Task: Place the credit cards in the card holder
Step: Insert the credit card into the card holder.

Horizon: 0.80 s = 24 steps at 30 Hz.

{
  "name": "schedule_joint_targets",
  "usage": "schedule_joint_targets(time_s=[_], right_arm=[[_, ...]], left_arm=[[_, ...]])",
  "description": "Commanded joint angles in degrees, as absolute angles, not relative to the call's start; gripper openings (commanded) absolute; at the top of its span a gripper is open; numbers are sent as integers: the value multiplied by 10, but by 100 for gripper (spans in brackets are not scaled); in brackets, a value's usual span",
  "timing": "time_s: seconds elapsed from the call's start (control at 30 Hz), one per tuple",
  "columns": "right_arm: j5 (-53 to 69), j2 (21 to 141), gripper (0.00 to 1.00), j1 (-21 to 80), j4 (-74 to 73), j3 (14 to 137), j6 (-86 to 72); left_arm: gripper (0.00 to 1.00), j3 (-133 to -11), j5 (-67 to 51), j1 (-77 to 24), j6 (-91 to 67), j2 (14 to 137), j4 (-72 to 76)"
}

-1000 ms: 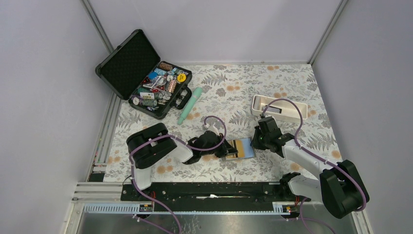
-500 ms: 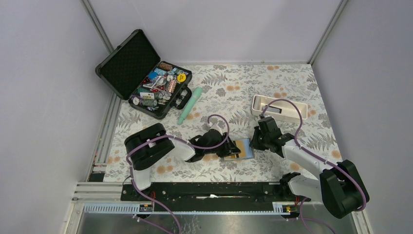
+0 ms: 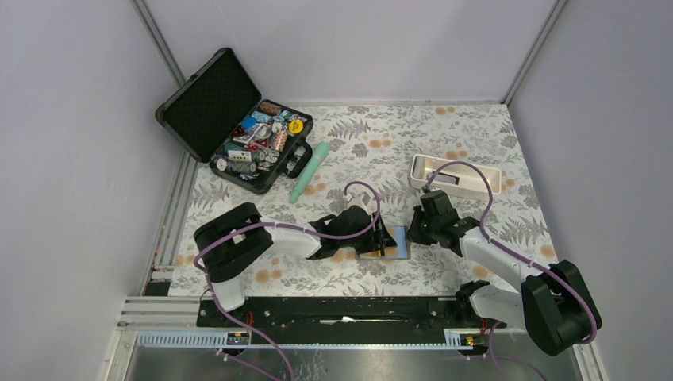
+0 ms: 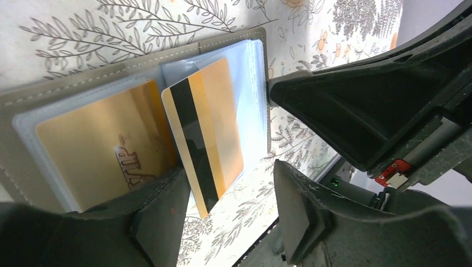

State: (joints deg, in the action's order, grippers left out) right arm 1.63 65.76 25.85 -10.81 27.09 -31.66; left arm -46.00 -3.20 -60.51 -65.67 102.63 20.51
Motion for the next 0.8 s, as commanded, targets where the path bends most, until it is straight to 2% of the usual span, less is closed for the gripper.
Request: schedule_joint_targets(time_s=[0.0,0.77], right_arm=[[18,658,0,260,-109,271,-319],[20,661,0,261,-110,274,-318]], left_arm=[[60,-469,17,-606,-615,1002,116],[65,-483,36,-606,-593,961,61]])
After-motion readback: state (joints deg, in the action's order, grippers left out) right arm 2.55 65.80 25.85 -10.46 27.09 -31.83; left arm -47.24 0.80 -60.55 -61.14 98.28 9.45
